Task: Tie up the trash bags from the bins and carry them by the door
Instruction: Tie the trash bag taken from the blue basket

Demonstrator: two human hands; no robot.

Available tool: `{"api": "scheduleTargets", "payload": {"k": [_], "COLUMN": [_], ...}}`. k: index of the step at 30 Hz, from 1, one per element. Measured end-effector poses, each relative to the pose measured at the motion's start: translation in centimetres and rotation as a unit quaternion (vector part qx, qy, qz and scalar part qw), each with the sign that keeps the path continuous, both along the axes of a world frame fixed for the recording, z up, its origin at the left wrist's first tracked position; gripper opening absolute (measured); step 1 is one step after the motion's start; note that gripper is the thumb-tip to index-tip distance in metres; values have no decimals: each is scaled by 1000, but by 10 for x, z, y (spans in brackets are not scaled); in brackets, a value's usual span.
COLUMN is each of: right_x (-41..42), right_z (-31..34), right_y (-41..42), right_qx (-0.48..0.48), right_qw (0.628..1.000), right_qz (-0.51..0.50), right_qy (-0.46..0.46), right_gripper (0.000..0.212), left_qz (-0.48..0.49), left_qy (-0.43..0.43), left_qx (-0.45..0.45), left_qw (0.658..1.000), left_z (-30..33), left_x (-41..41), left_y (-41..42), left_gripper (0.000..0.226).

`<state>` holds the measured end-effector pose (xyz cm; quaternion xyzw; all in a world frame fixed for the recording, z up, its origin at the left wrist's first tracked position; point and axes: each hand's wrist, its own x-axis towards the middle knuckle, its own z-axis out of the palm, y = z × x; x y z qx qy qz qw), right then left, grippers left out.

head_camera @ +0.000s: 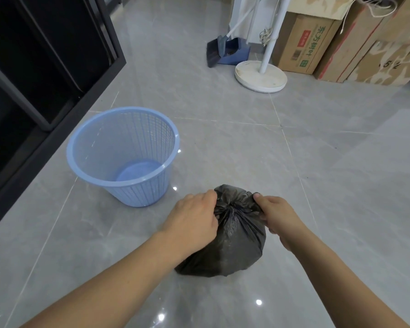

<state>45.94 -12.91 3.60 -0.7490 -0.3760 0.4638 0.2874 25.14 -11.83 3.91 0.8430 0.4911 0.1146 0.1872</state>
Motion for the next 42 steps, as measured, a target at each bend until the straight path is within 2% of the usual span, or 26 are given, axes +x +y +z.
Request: {"api": "scheduleTargets", "payload": {"k": [3,7,10,13,16,17,19,20,24,27,29,33,37,39,42], "right_x": [7,29,32,26,20,18,14,11,-10,-20,-20,-1,9,10,18], "right_z": [-1,-9,-21,-28,-26,-24,-22,-21,-23,-35,-37,-20,-8,-9,-12], "right_y": [5,0,-7,-8,-9,-8,-6,-4,-3,-9,-10,-7,-13,-18,-27], "right_qx": [18,3,-9,-13,-9,-3,7,9,2,61,101,112,142,125,108], "right_qw": [999,988,983,995,999,993,961,944,895,823,791,794,735,733,754], "right_qz": [-47,-120,-140,-78,6,43,159,201,285,341,373,375,378,380,377], "right_qy": [17,100,120,53,-51,-111,-225,-262,-343,-451,-474,-466,-545,-551,-527], "right_gripper": [40,35,36,34,6,15,42,48,52,61,59,41,42,41,38], "left_qz": [33,60,62,69,67,63,59,58,63,56,50,62,64,58,53], "left_qy": [35,46,75,127,174,174,162,152,116,100,93,81,79,87,106], "left_qx": [64,44,28,24,22,15,-2,-12,-51,-64,-66,-36,-22,-22,-22], "left_qw": [997,996,995,989,982,983,985,987,990,991,992,994,995,994,993], "left_z": [-2,-10,-18,-21,-25,-27,-29,-30,-32,-32,-30,-31,-30,-28,-25], "left_x": [-7,-22,-20,-18,-23,-24,-24,-23,-16,-10,-7,-12,-10,-10,-16], "left_y": [-3,-3,-5,-4,1,2,3,4,7,8,10,11,9,10,14], "left_gripper": [5,15,17,6,13,15,18,20,27,30,31,30,39,39,39]}}
